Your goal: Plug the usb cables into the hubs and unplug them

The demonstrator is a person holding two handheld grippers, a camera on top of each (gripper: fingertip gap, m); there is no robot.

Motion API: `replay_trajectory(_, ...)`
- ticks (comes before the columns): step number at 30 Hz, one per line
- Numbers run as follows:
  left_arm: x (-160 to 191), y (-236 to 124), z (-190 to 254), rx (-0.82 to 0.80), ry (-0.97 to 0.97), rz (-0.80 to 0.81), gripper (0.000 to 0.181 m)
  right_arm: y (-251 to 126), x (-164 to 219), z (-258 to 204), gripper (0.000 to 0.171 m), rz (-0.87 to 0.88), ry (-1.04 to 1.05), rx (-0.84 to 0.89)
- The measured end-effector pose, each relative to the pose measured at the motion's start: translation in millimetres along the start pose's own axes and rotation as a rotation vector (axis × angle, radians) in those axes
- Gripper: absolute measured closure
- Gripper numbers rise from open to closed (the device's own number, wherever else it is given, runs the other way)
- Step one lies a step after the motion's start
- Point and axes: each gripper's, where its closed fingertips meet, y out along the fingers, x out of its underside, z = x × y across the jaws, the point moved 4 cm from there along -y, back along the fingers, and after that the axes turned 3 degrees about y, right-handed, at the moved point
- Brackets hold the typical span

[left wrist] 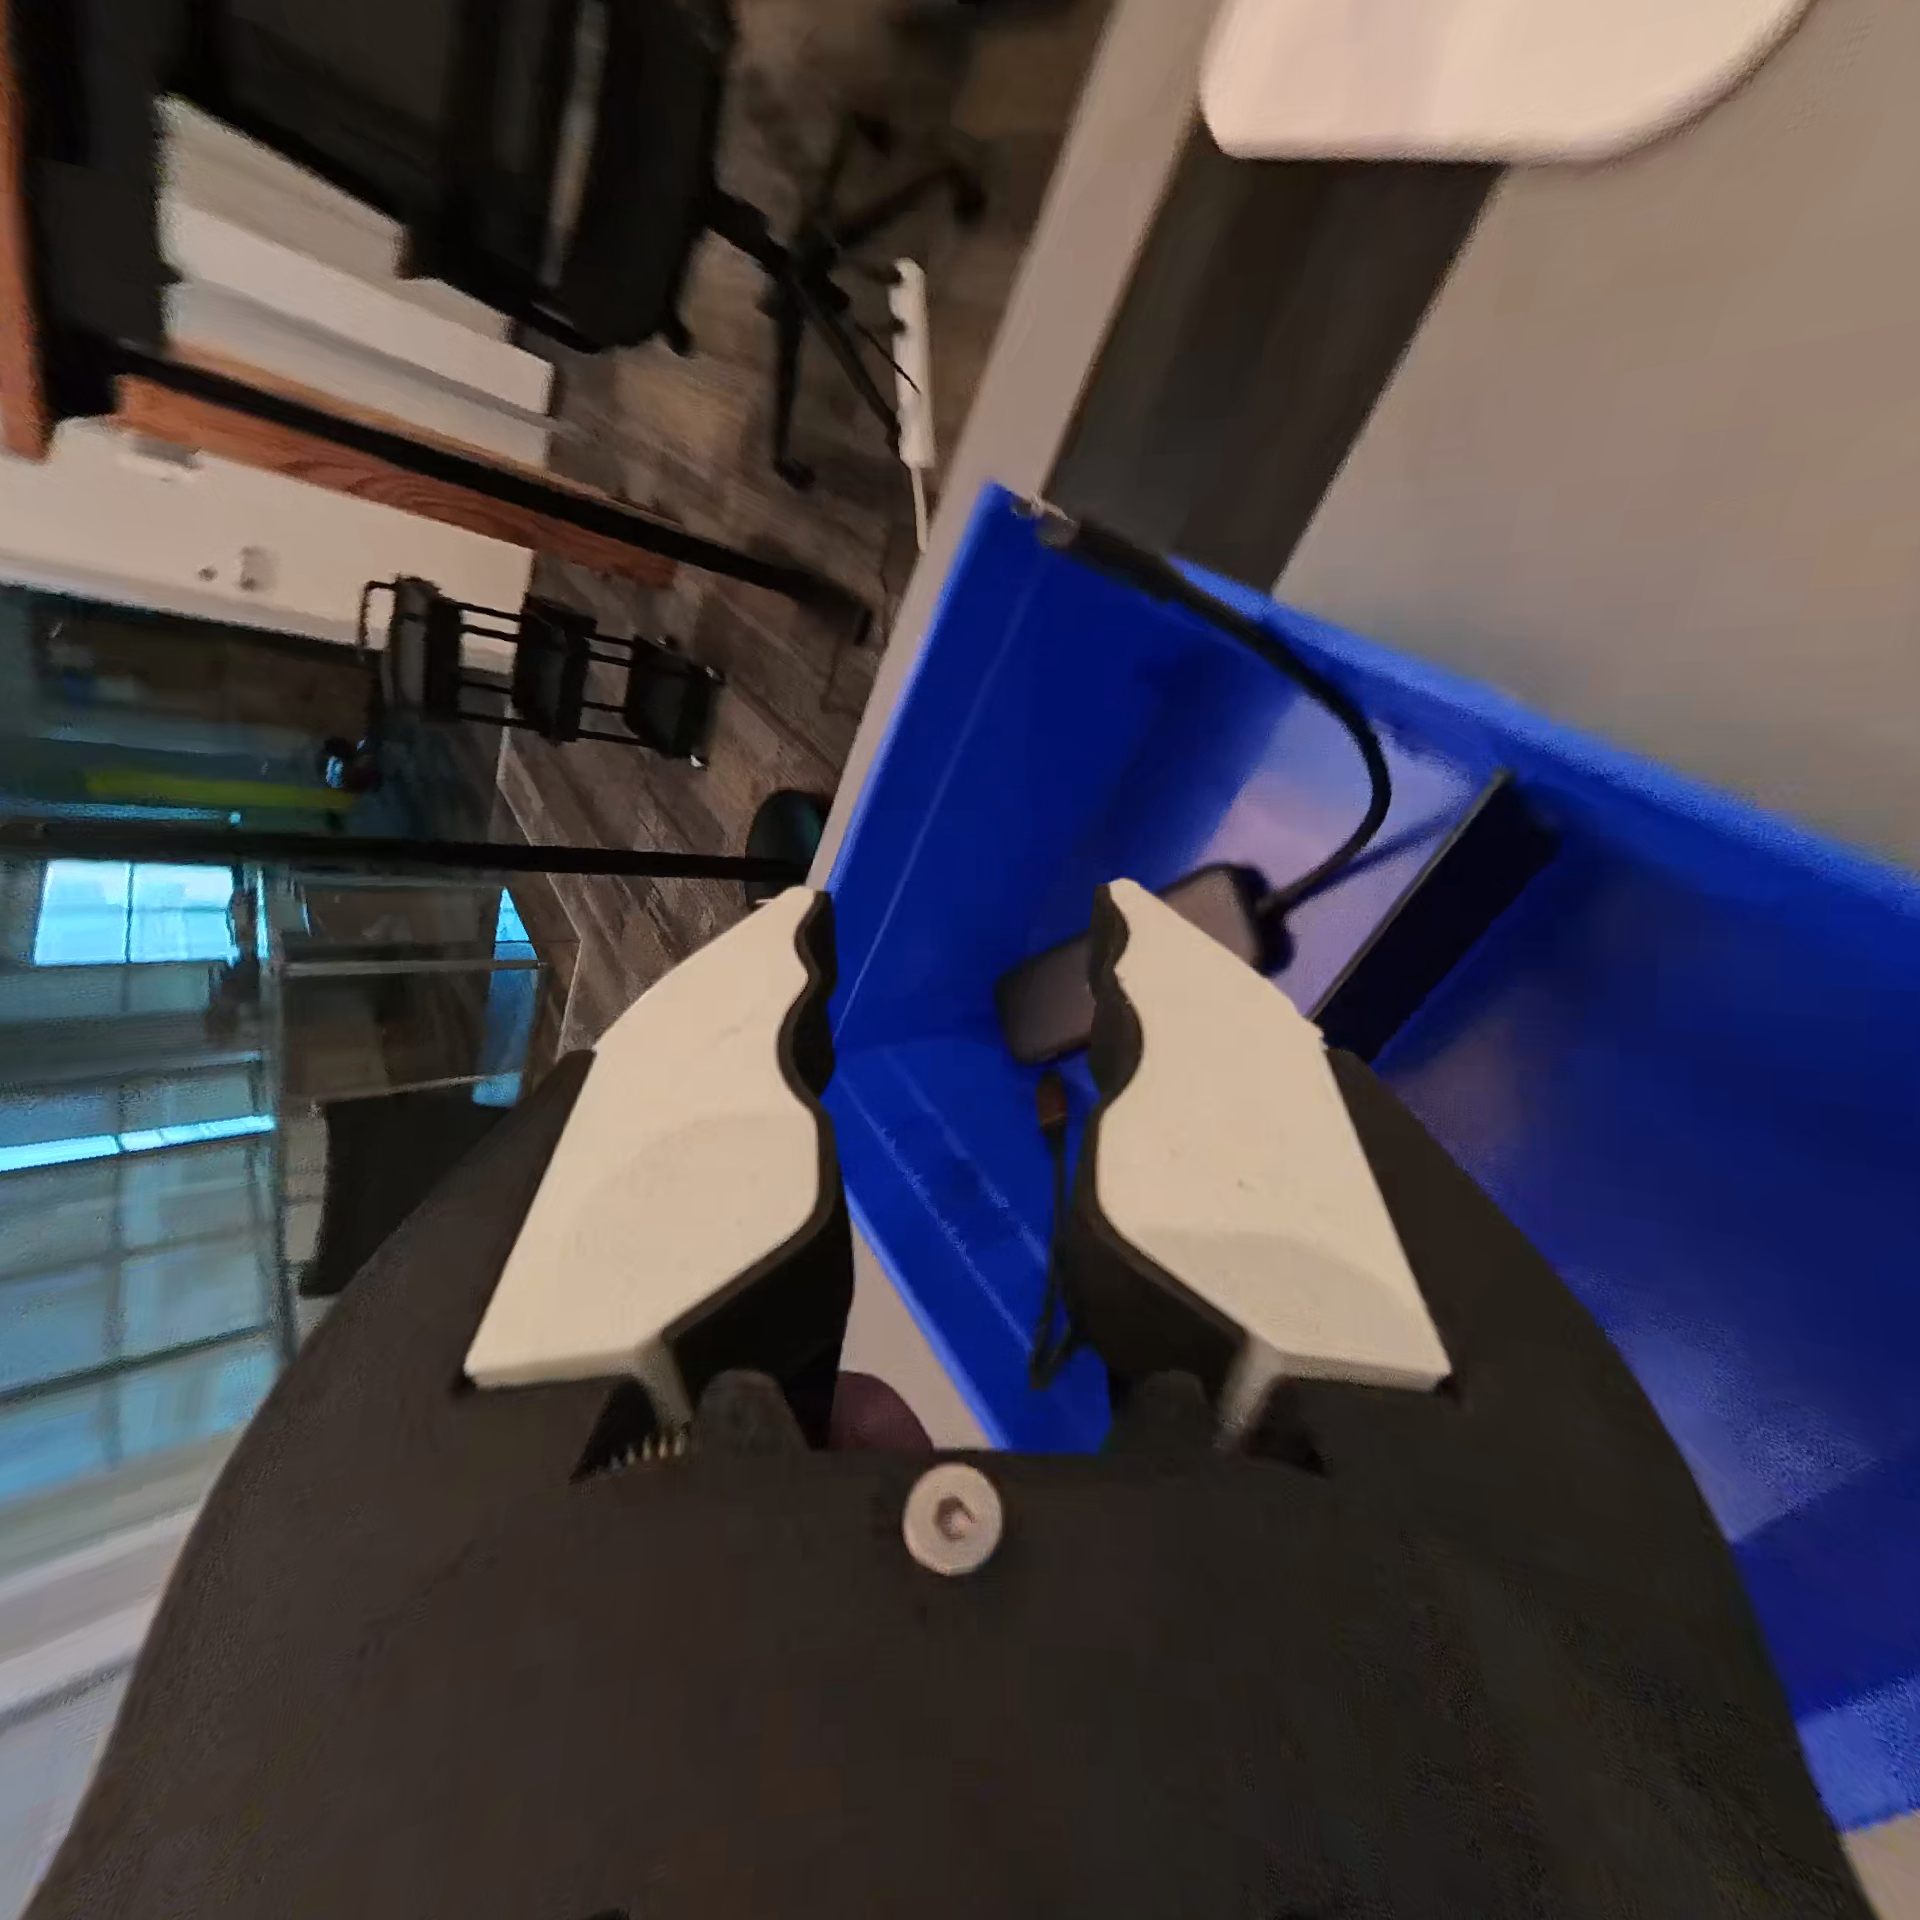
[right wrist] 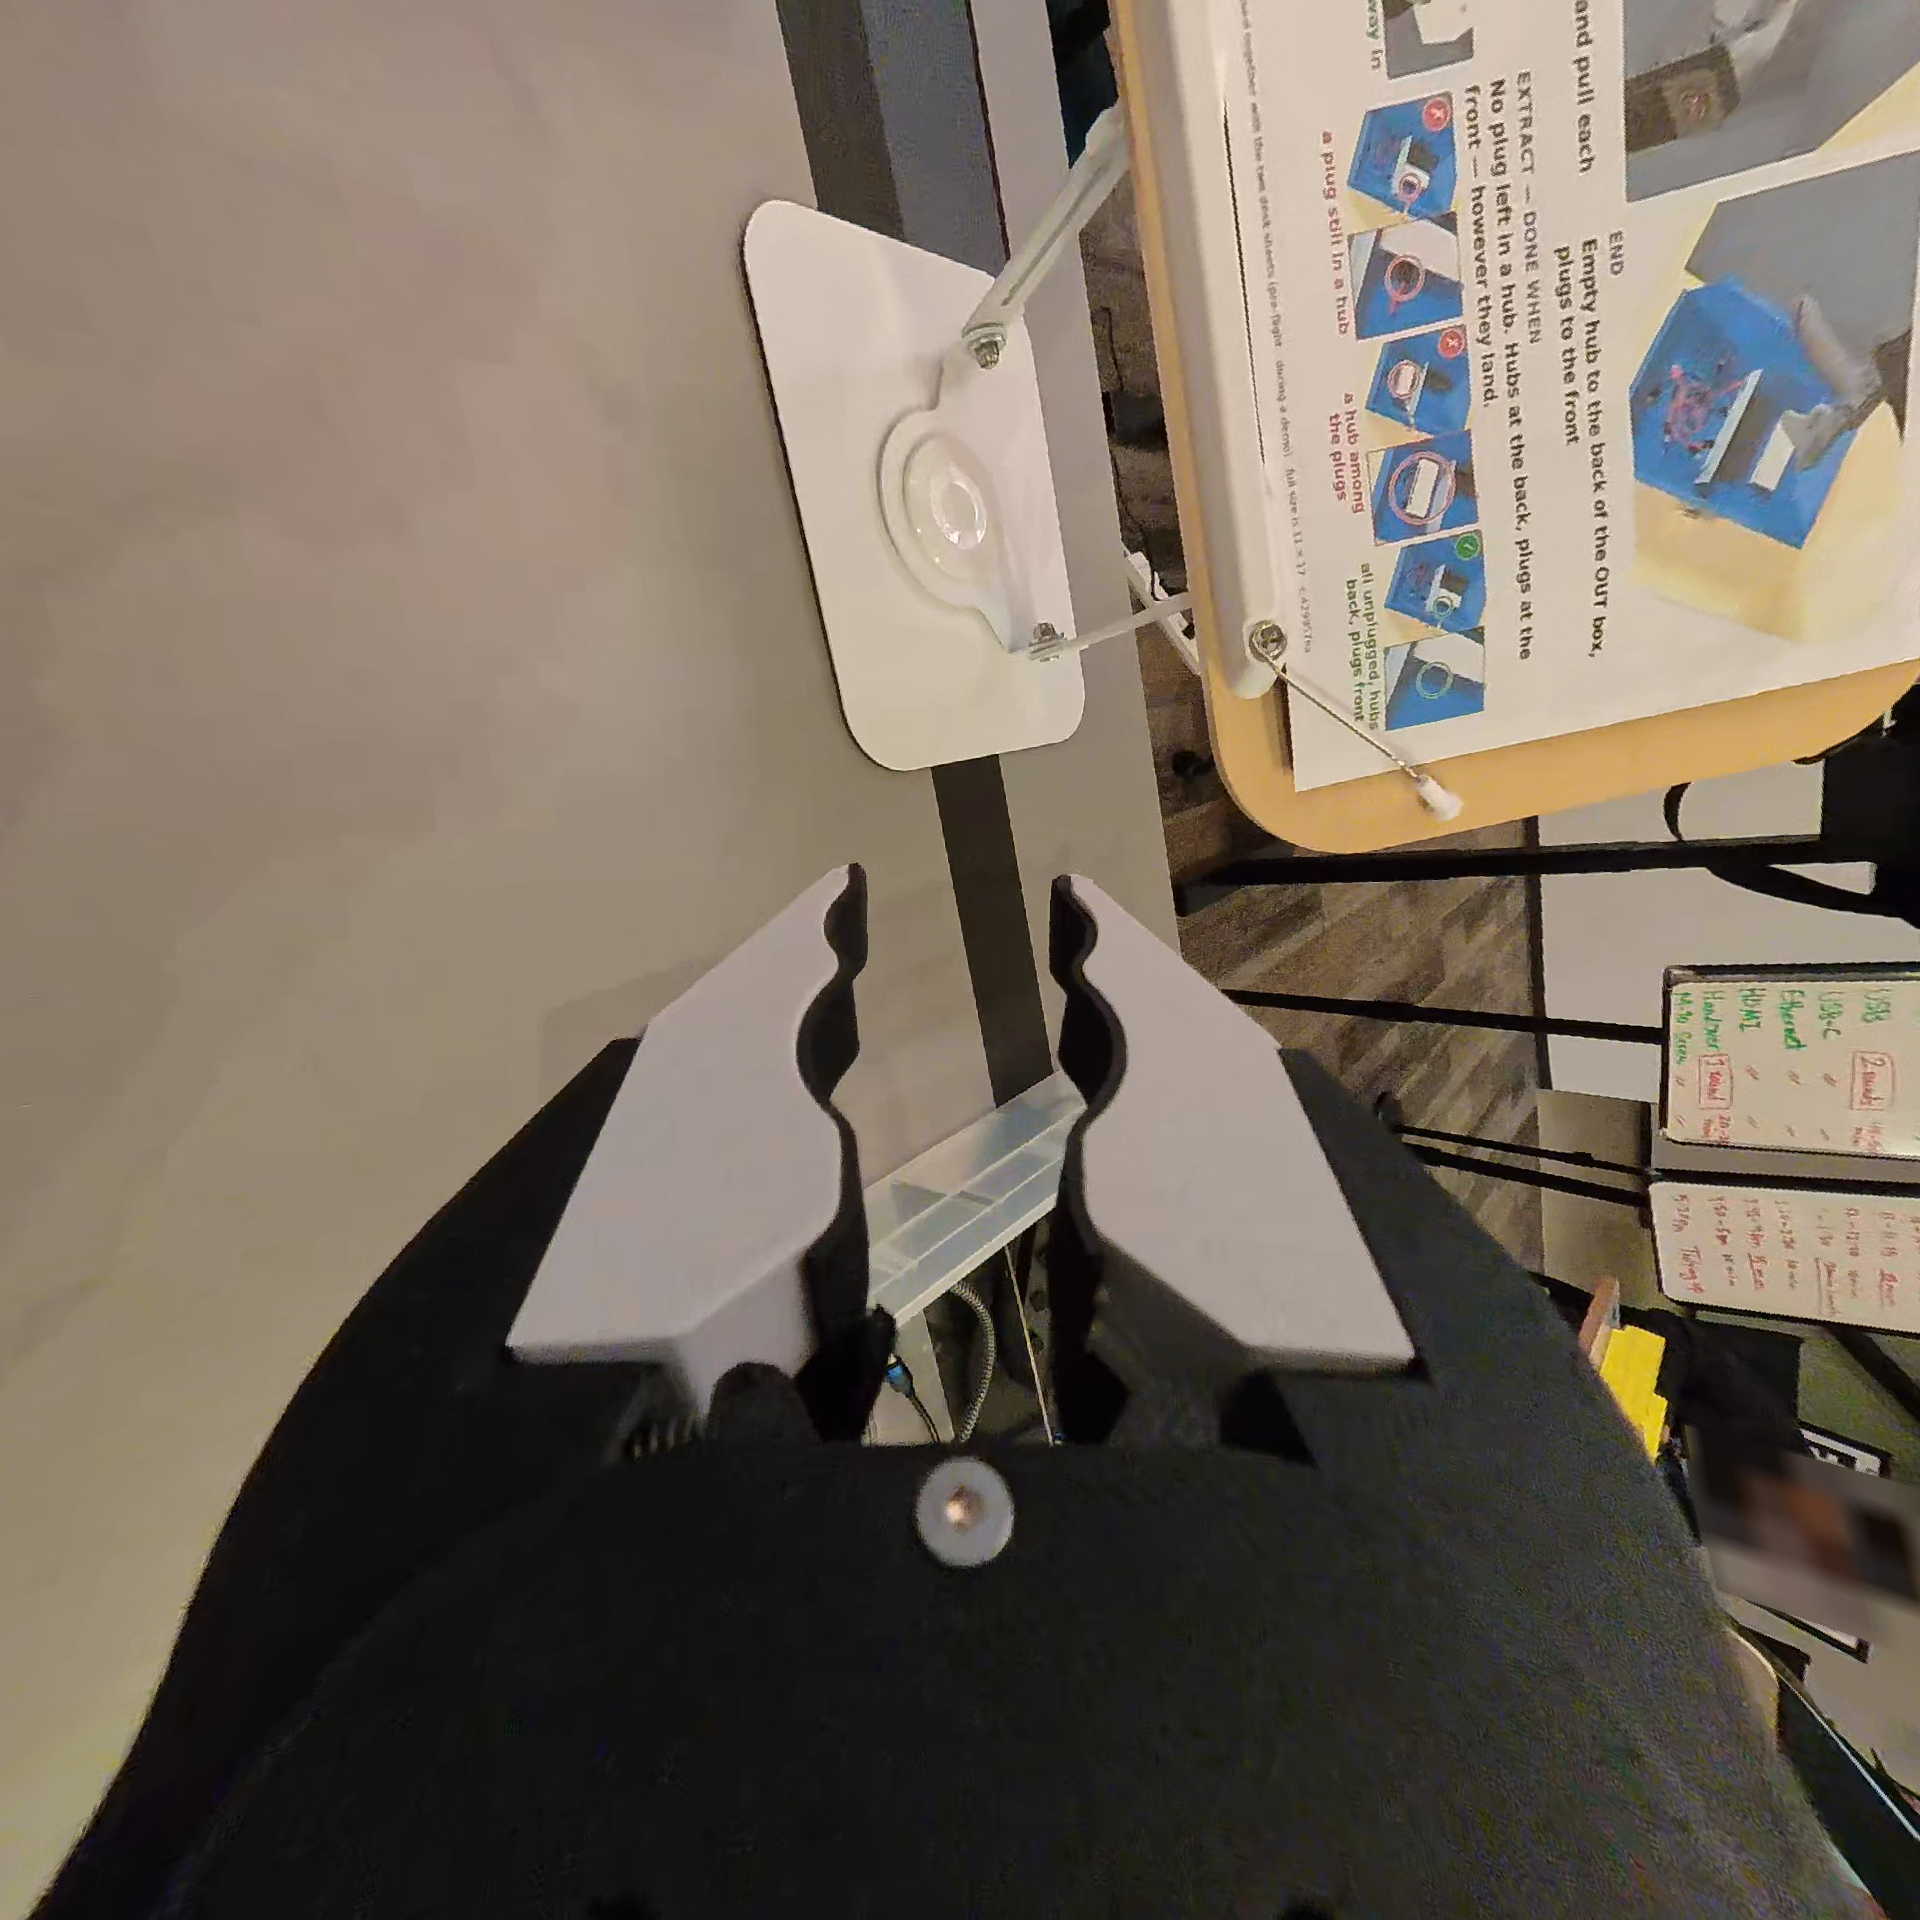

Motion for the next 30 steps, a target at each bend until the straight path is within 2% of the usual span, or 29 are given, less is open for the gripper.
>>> replay_trajectory(4,11.6,30.7,-1.7,0.180,0.215,-0.084,0.133,3.0,4.9,-0.6,0.139,-0.001,-0.002,-0.006)
replay_trajectory(11,41.1,80.5,18.0,0.447,0.455,-0.233,0.135,14.3,11.5,-11.1,0.141,-0.034,-0.049,-0.050)
replay_trajectory(15,53.4,95.8,28.2,0.557,0.505,-0.281,0.135,17.0,16.5,-8.4,0.143,-0.045,-0.036,-0.053)
replay_trajectory(25,69.7,125.8,52.3,0.732,0.500,-0.316,0.116,23.1,26.1,-8.1,0.145,-0.062,-0.025,-0.076)
replay_trajectory(30,71.5,124.6,54.9,0.795,0.483,-0.327,0.126,25.7,26.0,-10.5,0.145,-0.066,-0.036,-0.086)
